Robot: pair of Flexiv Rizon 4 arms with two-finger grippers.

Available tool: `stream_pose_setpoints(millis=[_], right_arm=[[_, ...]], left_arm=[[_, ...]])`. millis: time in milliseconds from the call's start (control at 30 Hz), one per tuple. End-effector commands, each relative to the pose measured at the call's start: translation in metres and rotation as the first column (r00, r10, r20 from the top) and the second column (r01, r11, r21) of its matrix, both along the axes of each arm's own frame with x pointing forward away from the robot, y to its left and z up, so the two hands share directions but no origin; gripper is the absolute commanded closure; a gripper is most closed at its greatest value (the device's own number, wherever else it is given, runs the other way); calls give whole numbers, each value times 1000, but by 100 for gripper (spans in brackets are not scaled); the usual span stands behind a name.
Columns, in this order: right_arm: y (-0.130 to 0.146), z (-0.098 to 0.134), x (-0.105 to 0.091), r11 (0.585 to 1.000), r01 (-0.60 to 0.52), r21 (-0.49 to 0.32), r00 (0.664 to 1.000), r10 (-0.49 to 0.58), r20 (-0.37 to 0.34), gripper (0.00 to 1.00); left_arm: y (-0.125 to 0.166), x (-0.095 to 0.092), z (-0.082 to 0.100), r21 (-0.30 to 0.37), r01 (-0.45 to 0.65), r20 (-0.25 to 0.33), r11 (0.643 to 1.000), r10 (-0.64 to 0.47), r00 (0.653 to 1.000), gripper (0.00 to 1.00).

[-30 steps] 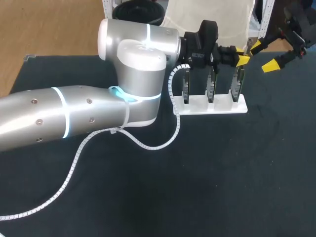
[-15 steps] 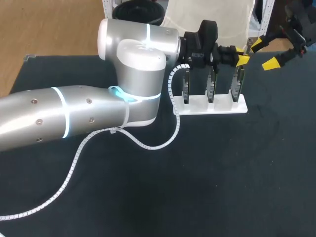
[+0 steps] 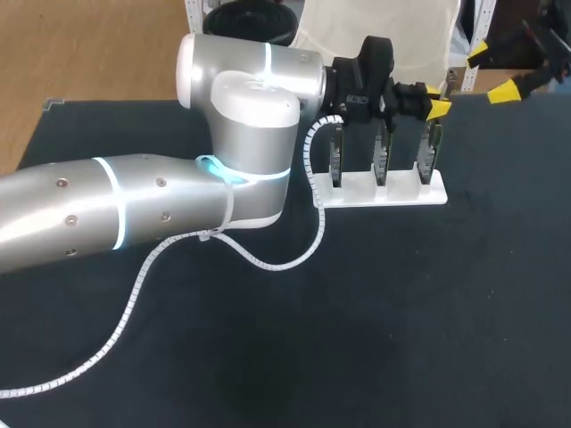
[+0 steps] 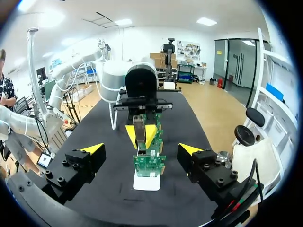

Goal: Pick up the optical module with the left hand, and insert it into the network port with the right hand.

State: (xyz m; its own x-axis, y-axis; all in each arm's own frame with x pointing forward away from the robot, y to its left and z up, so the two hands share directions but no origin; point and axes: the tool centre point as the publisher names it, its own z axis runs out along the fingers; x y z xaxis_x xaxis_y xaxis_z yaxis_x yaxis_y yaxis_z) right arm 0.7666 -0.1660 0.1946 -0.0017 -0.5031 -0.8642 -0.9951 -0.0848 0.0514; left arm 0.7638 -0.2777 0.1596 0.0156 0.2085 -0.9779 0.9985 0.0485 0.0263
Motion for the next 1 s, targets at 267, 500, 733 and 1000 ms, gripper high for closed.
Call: stream_pose_setpoints(millis=[267, 500, 733, 1000], right_arm=[[25, 5, 3, 1000, -17, 13, 1000, 17, 0, 0], [38, 7, 4, 1000, -2, 26, 1000, 2, 7, 0], [48, 6, 2, 1000, 0, 28, 1000, 0, -4, 0], [49, 7, 0, 1000, 25, 18, 1000, -25, -4, 0]], left_arm=[[-1, 2, 0, 2, 3, -1, 1000, -3, 1000, 100], [-1, 2, 0, 2, 3, -1, 1000, -3, 1000, 100], [-1, 2, 0, 2, 3, -1, 1000, -3, 1000, 100], [-1, 2, 0, 2, 3, -1, 1000, -3, 1000, 100]])
